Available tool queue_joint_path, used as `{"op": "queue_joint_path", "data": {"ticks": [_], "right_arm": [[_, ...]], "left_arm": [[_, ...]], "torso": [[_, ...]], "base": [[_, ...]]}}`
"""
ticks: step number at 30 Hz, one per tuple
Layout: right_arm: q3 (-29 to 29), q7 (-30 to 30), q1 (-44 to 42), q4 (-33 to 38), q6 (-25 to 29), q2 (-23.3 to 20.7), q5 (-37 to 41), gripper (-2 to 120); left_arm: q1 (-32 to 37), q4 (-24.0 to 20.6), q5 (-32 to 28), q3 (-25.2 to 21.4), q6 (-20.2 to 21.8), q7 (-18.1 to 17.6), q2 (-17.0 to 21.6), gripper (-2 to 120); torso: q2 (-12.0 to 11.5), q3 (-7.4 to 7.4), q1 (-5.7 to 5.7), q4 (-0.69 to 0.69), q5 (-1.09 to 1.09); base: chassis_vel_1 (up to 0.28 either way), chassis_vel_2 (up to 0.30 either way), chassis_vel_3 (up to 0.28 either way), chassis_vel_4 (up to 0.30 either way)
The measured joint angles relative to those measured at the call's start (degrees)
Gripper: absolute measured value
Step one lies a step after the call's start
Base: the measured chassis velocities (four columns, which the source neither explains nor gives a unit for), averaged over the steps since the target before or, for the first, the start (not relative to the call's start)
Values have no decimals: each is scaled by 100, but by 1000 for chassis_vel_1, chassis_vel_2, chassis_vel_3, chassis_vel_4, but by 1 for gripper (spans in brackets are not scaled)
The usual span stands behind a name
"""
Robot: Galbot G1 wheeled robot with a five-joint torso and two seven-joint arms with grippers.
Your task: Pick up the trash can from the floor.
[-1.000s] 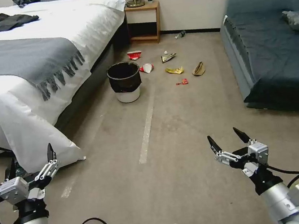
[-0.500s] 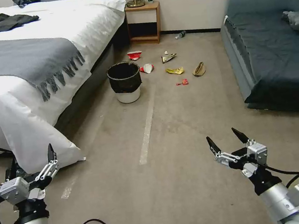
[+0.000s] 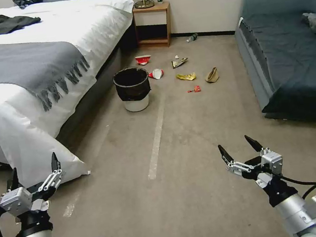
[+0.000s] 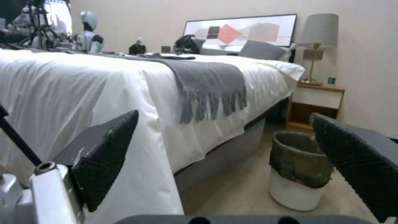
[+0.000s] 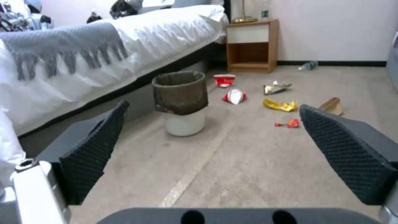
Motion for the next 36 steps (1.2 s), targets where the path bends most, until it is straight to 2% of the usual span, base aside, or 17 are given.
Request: {"op": "queue_joint_path", "data": {"ticks": [36], "right_arm": [[80, -113, -130, 95, 117, 30, -6, 100]], "left_arm": [[42, -11, 7, 12, -75, 7, 11, 100]], "torso": [[0, 0, 0, -1, 0]], "base": [[-118, 118, 123, -119]]}}
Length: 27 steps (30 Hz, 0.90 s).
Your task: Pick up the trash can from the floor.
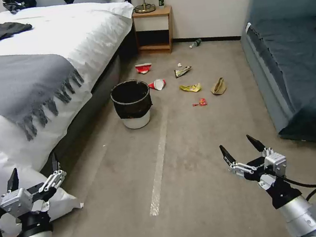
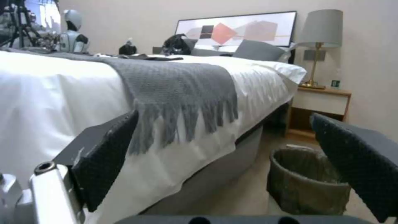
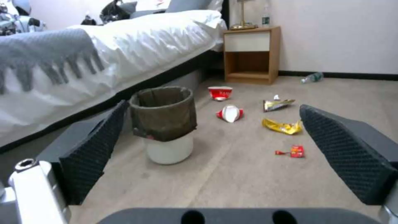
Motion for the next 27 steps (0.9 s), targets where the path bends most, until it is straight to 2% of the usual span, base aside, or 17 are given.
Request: {"op": "queue_joint_path", "data": {"ticks": [27], "right_arm": [[-7, -65, 23, -51, 48, 61, -70, 100]], "left_arm": [[-11, 74, -27, 5, -25, -30, 39, 100]], "torso": [[0, 0, 0, 1, -1]], "base": [[-140, 139, 139, -139]]}}
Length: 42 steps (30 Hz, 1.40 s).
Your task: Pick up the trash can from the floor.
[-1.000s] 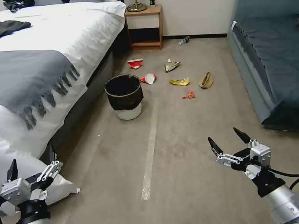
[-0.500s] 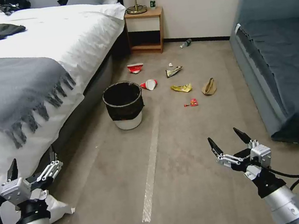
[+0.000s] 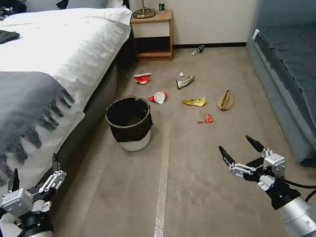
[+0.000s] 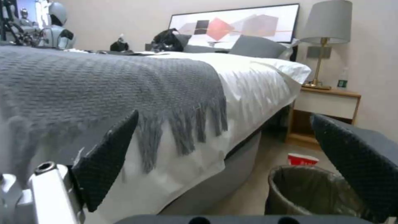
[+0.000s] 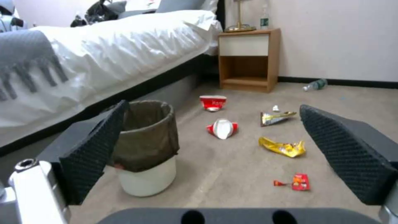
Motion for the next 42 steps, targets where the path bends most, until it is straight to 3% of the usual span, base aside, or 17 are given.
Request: {"op": "queue_joint_path", "data": {"ticks": [42], "right_arm": [[11, 14, 52, -27, -34, -94, 92, 100]], "left_arm": [[-47, -2, -18, 5, 55, -40, 9, 100]], "torso": [[0, 1, 1, 0, 1]], "base": [[-134, 132, 135, -130]]}}
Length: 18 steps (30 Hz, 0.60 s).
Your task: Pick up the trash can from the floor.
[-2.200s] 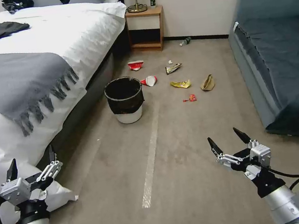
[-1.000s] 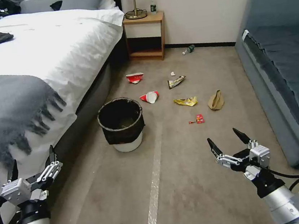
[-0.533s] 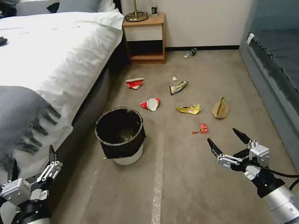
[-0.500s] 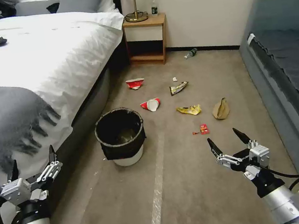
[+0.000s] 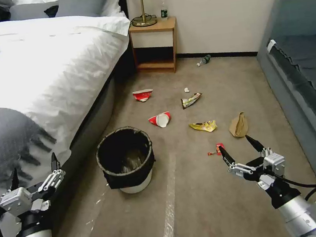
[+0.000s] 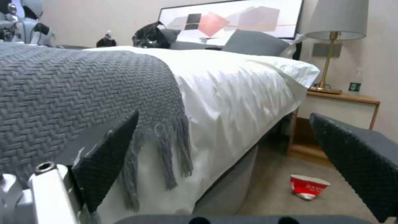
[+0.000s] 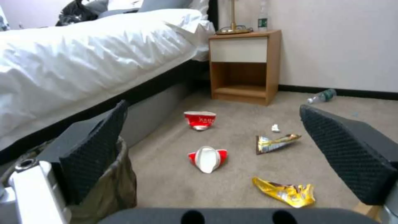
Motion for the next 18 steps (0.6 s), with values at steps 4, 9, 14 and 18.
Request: {"op": "queue_joint_path", "data": {"ticks": [4, 9, 14, 18], "right_arm": [[0, 4, 15, 0, -10, -15, 4, 100], [-14, 5, 35, -1, -20, -18, 4, 100], [-26, 5, 50, -2, -48, -48, 15, 100], [-96, 9, 167, -6, -166, -166, 97, 100]], "left_arm": [[0, 0, -6, 6, 31, -14, 17, 100], [-46, -49, -169, -15, 178, -37, 80, 100], [-240, -147, -707, -162, 691, -96, 292, 100], [-428, -175, -1255, -389, 1284, -69, 512, 100]], "torso": [[0, -1, -1, 0, -1], [0, -1, -1, 0, -1], [0, -1, -1, 0, -1], [0, -1, -1, -2, -2]], "base": [[0, 0, 0, 0], [0, 0, 0, 0], [0, 0, 0, 0], [0, 0, 0, 0]]}}
